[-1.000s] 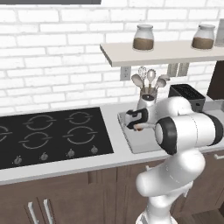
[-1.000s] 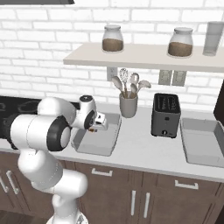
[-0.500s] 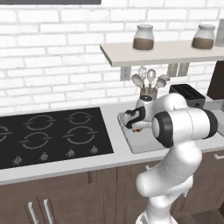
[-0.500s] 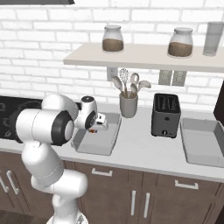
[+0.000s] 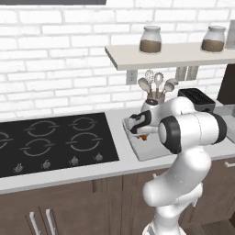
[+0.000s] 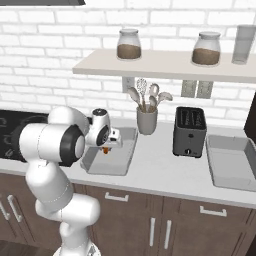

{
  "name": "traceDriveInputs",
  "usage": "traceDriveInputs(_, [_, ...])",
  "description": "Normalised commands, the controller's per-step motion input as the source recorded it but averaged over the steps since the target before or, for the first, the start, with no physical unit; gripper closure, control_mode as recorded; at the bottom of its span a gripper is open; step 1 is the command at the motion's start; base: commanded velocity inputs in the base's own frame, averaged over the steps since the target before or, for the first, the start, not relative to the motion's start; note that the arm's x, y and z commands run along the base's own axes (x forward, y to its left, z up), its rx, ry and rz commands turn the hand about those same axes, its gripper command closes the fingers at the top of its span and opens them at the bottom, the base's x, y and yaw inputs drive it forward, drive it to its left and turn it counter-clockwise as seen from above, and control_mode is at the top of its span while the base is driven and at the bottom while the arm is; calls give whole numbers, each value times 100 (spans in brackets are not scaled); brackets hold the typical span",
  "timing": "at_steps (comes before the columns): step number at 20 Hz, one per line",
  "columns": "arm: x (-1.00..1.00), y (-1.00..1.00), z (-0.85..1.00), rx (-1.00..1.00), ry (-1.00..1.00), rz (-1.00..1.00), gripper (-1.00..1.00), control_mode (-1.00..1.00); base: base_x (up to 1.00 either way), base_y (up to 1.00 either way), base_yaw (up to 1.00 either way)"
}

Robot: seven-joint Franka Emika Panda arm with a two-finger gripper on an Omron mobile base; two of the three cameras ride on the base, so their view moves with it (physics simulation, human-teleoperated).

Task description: Place one sweet potato and one chicken drumstick in each tupperware on the nearby counter, to pack two identical lunches.

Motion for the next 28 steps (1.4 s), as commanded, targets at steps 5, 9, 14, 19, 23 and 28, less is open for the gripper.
traceDriveInputs(5, [-1, 28, 4, 0, -18, 0, -100, -100, 0, 0, 0])
traceDriveInputs(9, [-19, 7, 30, 0, -11, 0, -100, -100, 0, 0, 0])
traceDriveInputs(14, [-45, 0, 59, 0, -6, 0, -100, -100, 0, 0, 0])
traceDriveInputs(19, [-63, 0, 81, 0, -5, 0, -100, -100, 0, 0, 0])
traceDriveInputs(23, [-81, -2, 97, 0, -1, -1, -100, -100, 0, 0, 0])
traceDriveInputs(28, [-100, -6, 92, 0, 0, -3, -100, -100, 0, 0, 0])
